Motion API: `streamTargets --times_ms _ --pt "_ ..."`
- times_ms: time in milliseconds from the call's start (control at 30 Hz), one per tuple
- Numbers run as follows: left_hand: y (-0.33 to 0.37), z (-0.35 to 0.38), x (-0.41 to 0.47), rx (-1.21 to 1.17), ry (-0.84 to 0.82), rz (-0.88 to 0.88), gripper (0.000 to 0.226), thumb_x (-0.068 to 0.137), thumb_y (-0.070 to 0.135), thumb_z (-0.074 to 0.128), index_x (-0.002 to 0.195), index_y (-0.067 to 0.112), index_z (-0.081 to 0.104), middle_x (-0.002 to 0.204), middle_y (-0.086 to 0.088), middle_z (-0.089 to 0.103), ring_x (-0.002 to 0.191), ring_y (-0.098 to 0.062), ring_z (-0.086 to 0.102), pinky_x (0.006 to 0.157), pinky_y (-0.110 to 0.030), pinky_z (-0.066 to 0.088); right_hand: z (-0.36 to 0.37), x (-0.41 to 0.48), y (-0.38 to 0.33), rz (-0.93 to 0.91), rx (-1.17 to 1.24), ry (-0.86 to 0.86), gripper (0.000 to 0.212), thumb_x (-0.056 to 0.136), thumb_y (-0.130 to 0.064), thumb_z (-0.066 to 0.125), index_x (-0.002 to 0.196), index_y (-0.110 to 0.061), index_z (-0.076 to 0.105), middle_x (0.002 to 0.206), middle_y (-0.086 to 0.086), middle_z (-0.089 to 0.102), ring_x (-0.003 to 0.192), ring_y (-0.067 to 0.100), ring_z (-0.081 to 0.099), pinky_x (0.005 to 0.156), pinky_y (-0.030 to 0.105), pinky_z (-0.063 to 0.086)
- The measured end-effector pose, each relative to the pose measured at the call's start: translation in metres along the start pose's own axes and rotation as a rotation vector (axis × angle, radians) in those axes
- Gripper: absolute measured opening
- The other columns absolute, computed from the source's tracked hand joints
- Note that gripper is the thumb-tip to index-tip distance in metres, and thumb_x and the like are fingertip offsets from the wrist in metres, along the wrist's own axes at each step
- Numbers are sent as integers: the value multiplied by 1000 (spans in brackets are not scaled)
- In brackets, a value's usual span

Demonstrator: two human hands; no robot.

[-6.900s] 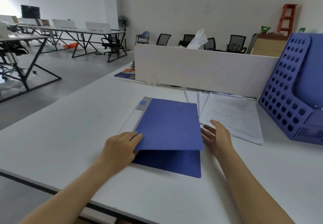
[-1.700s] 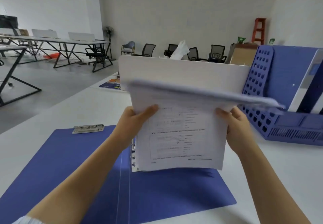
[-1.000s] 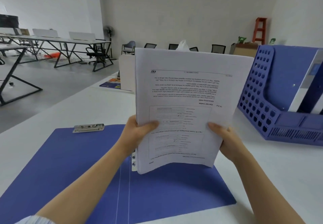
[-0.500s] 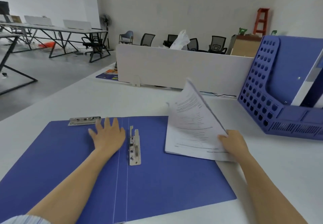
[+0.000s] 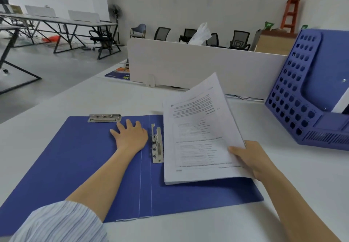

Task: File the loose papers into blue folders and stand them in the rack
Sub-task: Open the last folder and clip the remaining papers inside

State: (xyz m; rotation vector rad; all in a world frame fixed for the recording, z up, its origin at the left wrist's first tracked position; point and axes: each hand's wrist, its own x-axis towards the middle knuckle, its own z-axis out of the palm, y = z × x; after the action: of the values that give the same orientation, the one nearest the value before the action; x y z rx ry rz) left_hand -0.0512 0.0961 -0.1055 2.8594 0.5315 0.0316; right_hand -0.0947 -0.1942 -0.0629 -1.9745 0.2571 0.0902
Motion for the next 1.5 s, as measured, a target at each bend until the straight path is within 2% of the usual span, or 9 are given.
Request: streamTargets --times_ms 367,600,867,933,1067,1167,1233,1367,1500 --pt "-3 0 0 -29 11 21 45 98 30 25 140 13 31 156 -13 10 142 -42 3 112 -60 7 -1 -2 3 48 -174 -225 4 88 -15 59 89 -14 63 87 6 69 77 24 66 66 32 53" --pt "-3 -2 -2 -35 5 25 45 98 31 25 139 14 32 156 -13 10 142 -42 2 112 -59 7 -8 -6 0 25 -342 -310 19 88 -15 59 107 -18 55 96 -1 63 91 23 62 83 37 51" --pt "-3 -3 -4 -44 -4 27 45 99 32 25 139 14 32 156 -13 10 142 -41 3 112 -58 7 -8 -6 1 30 -322 -322 13 88 -16 59 101 -14 60 95 1 67 86 19 64 84 36 53" --pt "-3 -5 -5 -58 -4 23 43 98 31 27 137 14 34 156 -12 11 142 -40 3 112 -58 7 -7 -7 0 15 -456 -220 27 87 -28 60 109 -13 56 106 4 65 86 18 62 77 32 51" --pt "-1 -8 -9 -139 115 40 39 97 22 32 133 11 43 151 -12 26 142 -34 11 113 -54 10 -6 -12 -2 -172 -978 268 54 91 -48 44 132 -13 40 118 7 58 102 25 54 74 32 42" --pt "-2 -6 -9 -226 261 111 38 95 16 36 130 10 49 142 -10 42 137 -29 24 114 -50 14 7 -10 3 -475 -945 368 50 91 -45 45 128 -10 51 124 13 56 117 32 48 88 40 42" --pt "-3 -7 -9 -318 280 119 37 95 15 37 128 9 51 136 -10 49 133 -29 30 113 -48 17 20 -7 9 -647 -912 269 67 84 -62 34 121 -12 59 126 17 56 122 37 47 95 46 40" --pt "-4 -9 -10 -406 267 109 36 96 18 36 126 8 53 129 -11 56 129 -30 36 111 -47 20 35 -1 16 -653 -1051 -140 115 51 -84 -23 138 -38 36 154 -1 21 145 18 5 117 40 4" --pt "-3 -12 -10 -472 232 147 37 98 21 35 128 10 52 115 -13 63 121 -29 46 108 -44 26 35 5 21 -632 -1028 -222 88 61 -76 3 133 -40 39 148 -5 28 141 14 15 115 32 7"
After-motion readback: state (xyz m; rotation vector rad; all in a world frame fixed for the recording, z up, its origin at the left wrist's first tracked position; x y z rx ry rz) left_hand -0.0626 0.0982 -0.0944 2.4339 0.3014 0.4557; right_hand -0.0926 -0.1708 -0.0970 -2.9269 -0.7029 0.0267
